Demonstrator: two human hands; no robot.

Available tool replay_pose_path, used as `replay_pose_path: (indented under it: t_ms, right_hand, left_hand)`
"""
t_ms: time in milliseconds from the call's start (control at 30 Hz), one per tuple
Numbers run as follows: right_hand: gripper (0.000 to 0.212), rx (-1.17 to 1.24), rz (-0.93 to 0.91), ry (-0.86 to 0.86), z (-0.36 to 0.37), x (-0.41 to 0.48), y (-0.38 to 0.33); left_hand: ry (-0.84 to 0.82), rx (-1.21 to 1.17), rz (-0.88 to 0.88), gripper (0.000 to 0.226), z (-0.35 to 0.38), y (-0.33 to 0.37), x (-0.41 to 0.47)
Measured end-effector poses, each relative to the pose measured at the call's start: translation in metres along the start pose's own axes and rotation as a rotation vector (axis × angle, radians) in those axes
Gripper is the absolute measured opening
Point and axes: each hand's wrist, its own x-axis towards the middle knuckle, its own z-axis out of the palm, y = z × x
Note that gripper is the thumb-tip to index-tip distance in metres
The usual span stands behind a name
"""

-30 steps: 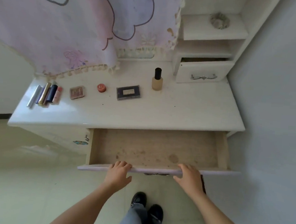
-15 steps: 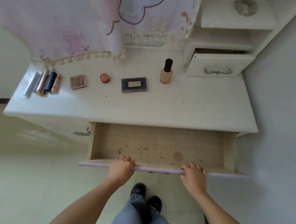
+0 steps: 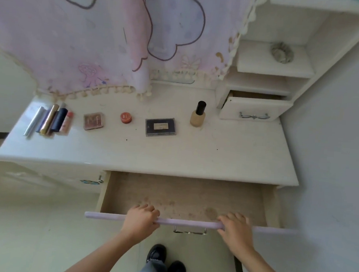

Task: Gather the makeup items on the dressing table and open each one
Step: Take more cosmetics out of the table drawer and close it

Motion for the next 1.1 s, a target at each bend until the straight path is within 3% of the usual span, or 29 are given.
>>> replay_pose_path:
  t_ms: [100, 300, 533, 700, 900, 1100]
  right_hand:
    - [0.074, 0.001, 0.075, 0.02, 0.001, 0.006, -0.004]
    - [0.111, -0.04, 0.106, 0.022, -0.006, 0.027, -0.002]
    - [0.095, -0.089, 0.12, 0.091, -0.034, 0.067, -0.005]
    - [0.087, -0.105, 0.097, 0.035, -0.043, 0.088, -0.005]
    - [0.075, -0.198, 0.047, 0.033, -0.048, 0.093, -0.006]
    - [0.055, -0.342, 0.027, 0.246, -0.04, 0.113, -0.007]
  left_hand:
    - [0.085, -0.018, 0.034, 0.048, -0.003, -0.005, 0.003]
    - [0.223, 0.012, -0.053, 0.103, -0.019, -0.013, 0.019]
    - [0.141, 0.061, -0.195, 0.12, -0.043, -0.017, 0.055]
    - [0.118, 0.003, -0.231, 0.09, -0.054, -0.022, 0.072]
    - [0.189, 0.04, -0.207, 0.109, -0.047, -0.031, 0.082]
    - [0.184, 0.023, -0.228, 0.086, -0.047, -0.024, 0.089]
